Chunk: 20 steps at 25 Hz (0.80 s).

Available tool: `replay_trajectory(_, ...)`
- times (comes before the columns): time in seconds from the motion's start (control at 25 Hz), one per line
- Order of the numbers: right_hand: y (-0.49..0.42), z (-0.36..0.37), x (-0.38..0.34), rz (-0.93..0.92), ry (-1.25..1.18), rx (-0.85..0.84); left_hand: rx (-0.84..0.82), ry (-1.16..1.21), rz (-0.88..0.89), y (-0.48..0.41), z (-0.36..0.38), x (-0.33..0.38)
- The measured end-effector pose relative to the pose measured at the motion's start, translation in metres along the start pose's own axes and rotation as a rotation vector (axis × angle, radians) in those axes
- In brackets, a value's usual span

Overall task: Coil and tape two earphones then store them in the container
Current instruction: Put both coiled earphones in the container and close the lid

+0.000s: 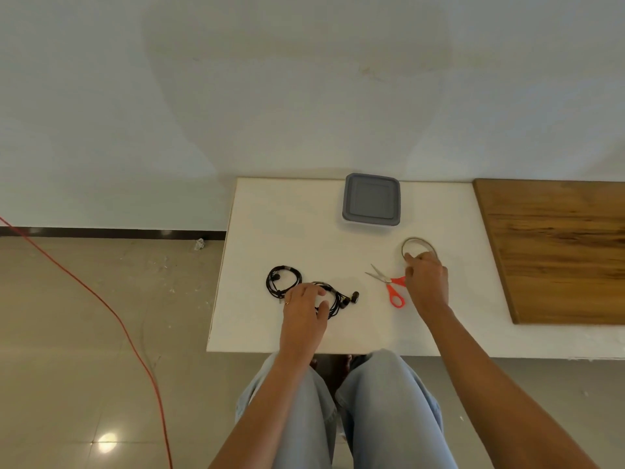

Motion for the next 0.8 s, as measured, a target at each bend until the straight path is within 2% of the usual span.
replay_trajectory(0.12, -0.014, -0.002, -0.005, 0.064, -0.02, -0.083, -0.012, 0.021, -0.009, -0.001, -0.002, 0.004)
replay_trajectory(0.2, -0.016, -0.008, -0.014, 0.073, -0.182, 0.049, 0.001, 0.031, 0.004, -0.004, -0.005, 0.008)
replay_trajectory(0.28, -0.023, -0.016, -0.031, -0.073, -0.215, 0.253, 0.004, 0.06, 0.014, -0.008, -0.007, 0.012)
replay_trajectory(0.32, -0.032, -0.019, -0.041, -0.169, -0.185, 0.283, 0.002, 0.081, 0.014, -0.011, -0.008, 0.014)
replay_trajectory(0.4, -0.055, -0.025, -0.063, -0.297, -0.086, 0.136, 0.003, 0.123, 0.008, -0.016, -0.009, 0.017)
replay_trajectory(0.48, -0.071, -0.024, -0.085, -0.309, 0.04, -0.072, 0.007, 0.162, -0.013, -0.021, -0.01, 0.02)
replay_trajectory(0.56, -0.078, -0.014, -0.098, -0.295, 0.166, -0.145, 0.009, 0.257, -0.056, -0.026, -0.012, 0.024)
replay_trajectory(0.68, -0.064, 0.0, -0.106, -0.321, 0.299, -0.03, 0.003, 0.493, -0.149, -0.036, -0.016, 0.025)
replay_trajectory(0.8, -0.048, 0.009, -0.104, -0.442, 0.417, 0.062, 0.011, 0.533, -0.198, -0.046, -0.021, 0.025)
Point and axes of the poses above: each hand's wrist, its own y-axis away from the middle knuckle, its own z-axis out of the palm, x = y × z, the point moved 1 cm from there along -y, towards the middle knuckle, and after that the axes turned 10 degrees about -x, right-handed, at the moved point
